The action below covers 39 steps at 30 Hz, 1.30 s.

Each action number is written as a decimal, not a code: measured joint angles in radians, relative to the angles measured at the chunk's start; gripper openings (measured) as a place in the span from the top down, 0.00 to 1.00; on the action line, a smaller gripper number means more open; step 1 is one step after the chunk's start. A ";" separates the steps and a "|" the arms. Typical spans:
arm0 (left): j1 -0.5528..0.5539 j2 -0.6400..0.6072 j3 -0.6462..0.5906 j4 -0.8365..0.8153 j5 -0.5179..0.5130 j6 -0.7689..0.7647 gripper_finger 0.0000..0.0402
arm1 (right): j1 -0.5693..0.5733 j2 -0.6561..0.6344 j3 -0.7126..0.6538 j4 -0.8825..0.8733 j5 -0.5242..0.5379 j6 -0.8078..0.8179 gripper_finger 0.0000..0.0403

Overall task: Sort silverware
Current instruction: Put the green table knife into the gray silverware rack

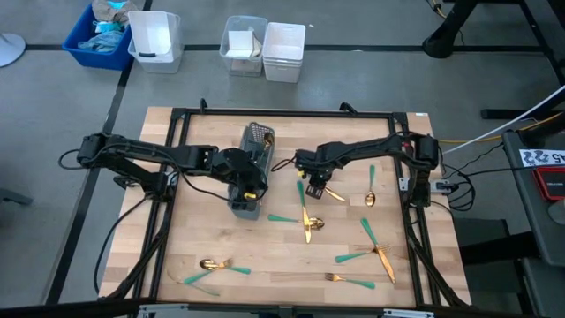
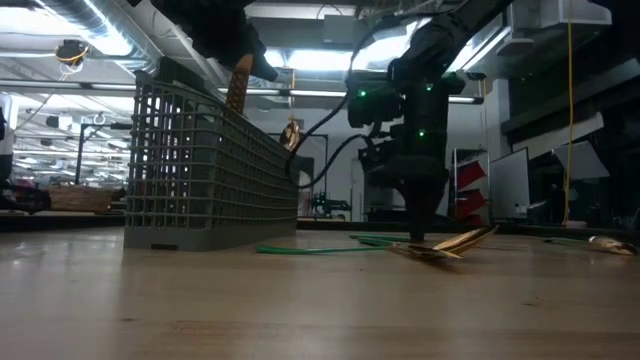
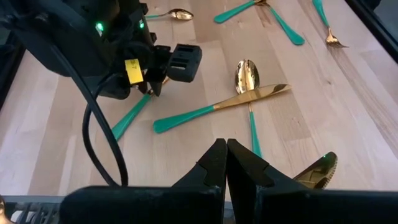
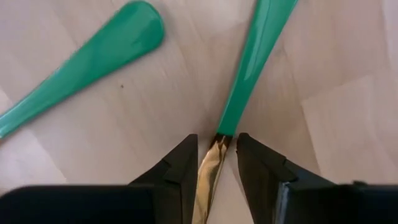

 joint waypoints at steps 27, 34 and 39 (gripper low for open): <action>0.000 0.000 0.000 0.000 0.000 -0.001 0.99 | -0.001 0.042 0.002 -0.006 -0.060 0.001 0.89; 0.000 0.000 0.000 0.000 0.000 -0.001 0.99 | -0.001 0.043 0.014 -0.027 -0.077 0.001 0.88; 0.000 0.000 0.000 0.000 0.000 -0.001 0.99 | -0.001 0.050 0.073 -0.113 -0.087 -0.012 0.88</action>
